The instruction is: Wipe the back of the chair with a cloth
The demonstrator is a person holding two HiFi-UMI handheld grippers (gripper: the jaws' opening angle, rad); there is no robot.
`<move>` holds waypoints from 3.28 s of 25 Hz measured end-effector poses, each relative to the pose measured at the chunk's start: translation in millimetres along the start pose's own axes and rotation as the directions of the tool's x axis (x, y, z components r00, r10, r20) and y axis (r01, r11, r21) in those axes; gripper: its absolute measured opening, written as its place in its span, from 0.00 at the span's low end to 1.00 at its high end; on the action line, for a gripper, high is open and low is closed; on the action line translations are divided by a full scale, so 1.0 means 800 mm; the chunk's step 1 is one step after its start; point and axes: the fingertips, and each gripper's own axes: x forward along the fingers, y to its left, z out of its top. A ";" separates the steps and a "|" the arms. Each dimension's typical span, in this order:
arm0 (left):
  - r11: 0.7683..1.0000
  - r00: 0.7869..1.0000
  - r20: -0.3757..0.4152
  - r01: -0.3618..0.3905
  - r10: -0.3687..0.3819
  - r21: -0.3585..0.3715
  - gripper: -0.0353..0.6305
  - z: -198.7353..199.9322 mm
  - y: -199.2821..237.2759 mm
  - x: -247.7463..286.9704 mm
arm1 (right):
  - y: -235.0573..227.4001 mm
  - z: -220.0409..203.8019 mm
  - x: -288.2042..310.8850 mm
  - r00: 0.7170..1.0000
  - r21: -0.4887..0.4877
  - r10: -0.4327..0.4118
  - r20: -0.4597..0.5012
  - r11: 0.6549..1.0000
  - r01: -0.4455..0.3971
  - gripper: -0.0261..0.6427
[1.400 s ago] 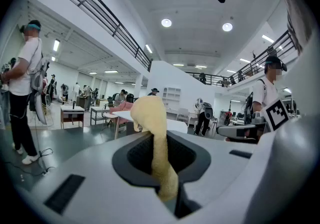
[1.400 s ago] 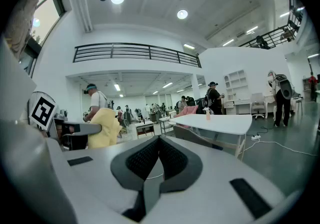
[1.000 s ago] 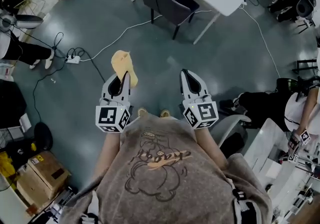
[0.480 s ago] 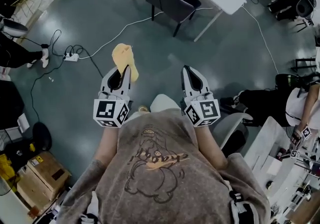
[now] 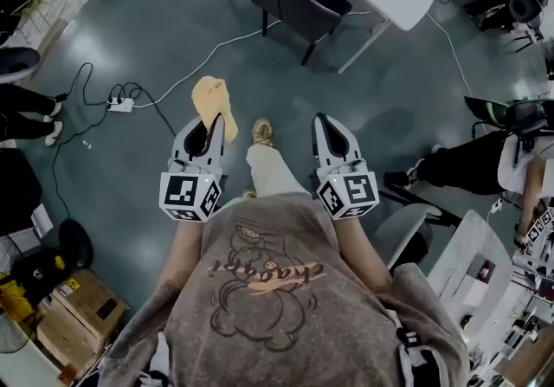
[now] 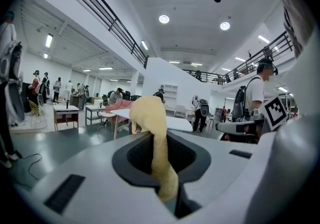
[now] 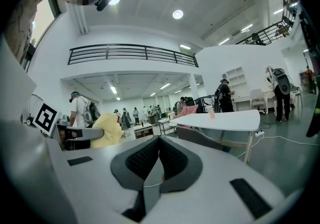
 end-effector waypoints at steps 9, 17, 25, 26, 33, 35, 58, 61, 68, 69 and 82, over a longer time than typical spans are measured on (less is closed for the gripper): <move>1.000 1.000 -0.001 0.026 -0.026 -0.014 0.13 0.044 0.077 0.118 | -0.047 0.028 0.134 1.000 0.005 -0.017 -0.015 1.000 0.018 0.08; 0.999 0.999 -0.007 0.047 -0.047 -0.012 0.13 0.095 0.127 0.254 | -0.125 0.075 0.249 0.999 0.006 -0.052 -0.004 0.999 0.052 0.08; 0.997 0.997 -0.006 0.072 -0.072 -0.006 0.13 0.118 0.163 0.350 | -0.165 0.091 0.326 0.998 0.006 -0.057 -0.004 0.998 0.057 0.08; 0.997 0.997 -0.008 0.078 -0.078 -0.006 0.13 0.120 0.167 0.357 | -0.168 0.091 0.332 0.998 0.008 -0.065 -0.006 0.998 0.065 0.08; 0.987 0.987 -0.028 0.159 -0.159 0.000 0.13 0.127 0.211 0.405 | -0.177 0.089 0.377 0.987 0.036 -0.161 -0.003 0.986 0.161 0.08; 0.982 0.981 -0.043 0.190 -0.190 0.002 0.13 0.124 0.224 0.417 | -0.173 0.086 0.390 0.982 0.047 -0.191 -0.003 0.981 0.190 0.08; 0.935 0.934 -0.044 0.355 -0.355 -0.014 0.13 -0.050 0.269 0.536 | -0.217 -0.077 0.438 0.925 0.044 -0.379 0.042 0.925 0.377 0.08; 0.934 0.933 -0.037 0.357 -0.357 0.002 0.13 -0.090 0.266 0.545 | -0.227 -0.114 0.435 0.922 0.049 -0.386 0.045 0.922 0.384 0.08; 0.931 0.932 -0.003 0.363 -0.363 0.022 0.13 -0.175 0.281 0.568 | -0.239 -0.190 0.461 0.945 0.073 -0.313 0.098 0.949 0.307 0.08; 0.931 0.931 0.006 0.365 -0.365 0.020 0.13 -0.186 0.284 0.572 | -0.240 -0.198 0.467 0.947 0.059 -0.302 0.112 0.953 0.297 0.08; 0.926 0.919 0.110 0.374 -0.378 0.059 0.13 -0.337 0.279 0.612 | -0.296 -0.365 0.481 0.925 0.057 -0.306 0.225 0.952 0.301 0.08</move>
